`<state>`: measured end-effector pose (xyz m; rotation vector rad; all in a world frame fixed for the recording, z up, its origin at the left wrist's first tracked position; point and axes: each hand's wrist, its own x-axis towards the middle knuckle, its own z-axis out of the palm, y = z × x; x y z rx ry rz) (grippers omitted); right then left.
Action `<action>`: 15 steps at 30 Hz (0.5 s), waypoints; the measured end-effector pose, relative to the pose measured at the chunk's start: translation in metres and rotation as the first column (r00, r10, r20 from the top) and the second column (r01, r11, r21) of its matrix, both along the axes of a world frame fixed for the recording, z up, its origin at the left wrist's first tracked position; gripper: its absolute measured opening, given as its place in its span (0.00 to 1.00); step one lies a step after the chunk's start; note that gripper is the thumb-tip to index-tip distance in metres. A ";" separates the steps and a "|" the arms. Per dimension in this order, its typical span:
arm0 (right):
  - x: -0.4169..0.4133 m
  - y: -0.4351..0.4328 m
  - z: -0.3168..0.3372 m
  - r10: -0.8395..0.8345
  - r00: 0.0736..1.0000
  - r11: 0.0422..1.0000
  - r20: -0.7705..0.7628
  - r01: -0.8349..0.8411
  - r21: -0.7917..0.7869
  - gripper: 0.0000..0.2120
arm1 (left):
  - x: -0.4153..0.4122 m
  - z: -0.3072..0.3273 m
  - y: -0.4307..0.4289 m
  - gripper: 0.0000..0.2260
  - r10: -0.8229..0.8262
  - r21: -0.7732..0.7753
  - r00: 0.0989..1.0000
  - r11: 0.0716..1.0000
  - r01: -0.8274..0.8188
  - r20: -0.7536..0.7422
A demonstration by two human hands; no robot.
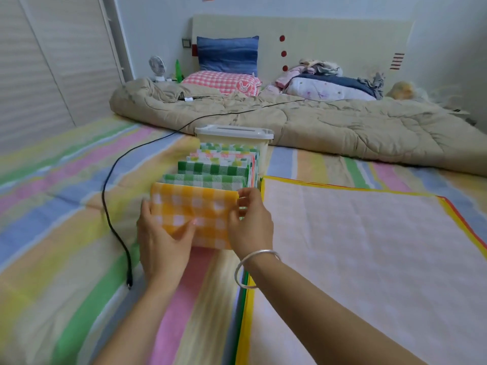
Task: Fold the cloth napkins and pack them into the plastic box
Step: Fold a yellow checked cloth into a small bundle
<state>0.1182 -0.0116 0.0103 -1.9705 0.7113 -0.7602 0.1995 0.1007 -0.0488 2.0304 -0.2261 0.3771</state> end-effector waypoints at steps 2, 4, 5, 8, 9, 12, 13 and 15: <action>0.018 -0.007 -0.002 -0.057 0.998 0.997 0.001 0.057 -0.054 0.14 | 0.017 -0.001 -0.010 0.46 -0.017 0.012 1.000 1.000 0.017 -0.015; 0.033 -0.017 -0.005 -0.116 0.993 0.984 -0.034 0.110 -0.143 0.16 | 0.030 -0.002 -0.021 0.46 -0.017 0.028 1.000 0.999 0.017 -0.010; 0.040 -0.022 -0.006 -0.139 0.989 0.978 -0.053 0.129 -0.163 0.18 | 0.035 -0.003 -0.025 0.46 -0.020 0.037 1.000 0.999 0.021 -0.016; 0.052 -0.039 -0.009 -0.190 0.976 0.980 -0.108 0.182 -0.083 0.20 | 0.048 -0.007 -0.038 0.46 -0.056 0.065 0.998 0.996 0.058 -0.037; 0.054 -0.045 -0.010 -0.200 0.971 0.979 -0.128 0.196 -0.047 0.19 | 0.052 -0.008 -0.042 0.47 -0.071 0.066 0.997 0.995 0.073 -0.037; 0.060 -0.062 -0.014 -0.201 0.970 0.978 -0.136 0.206 0.031 0.16 | 0.062 -0.008 -0.052 0.46 -0.117 0.061 0.993 0.991 0.118 -0.023; 0.062 -0.065 -0.014 -0.197 0.972 0.978 -0.129 0.204 0.045 0.16 | 0.065 -0.009 -0.054 0.46 -0.129 0.064 0.992 0.989 0.130 -0.017; 0.064 -0.069 -0.016 -0.179 0.976 0.981 -0.123 0.186 0.047 0.15 | 0.069 -0.011 -0.055 0.45 -0.142 0.076 0.990 0.987 0.143 -0.014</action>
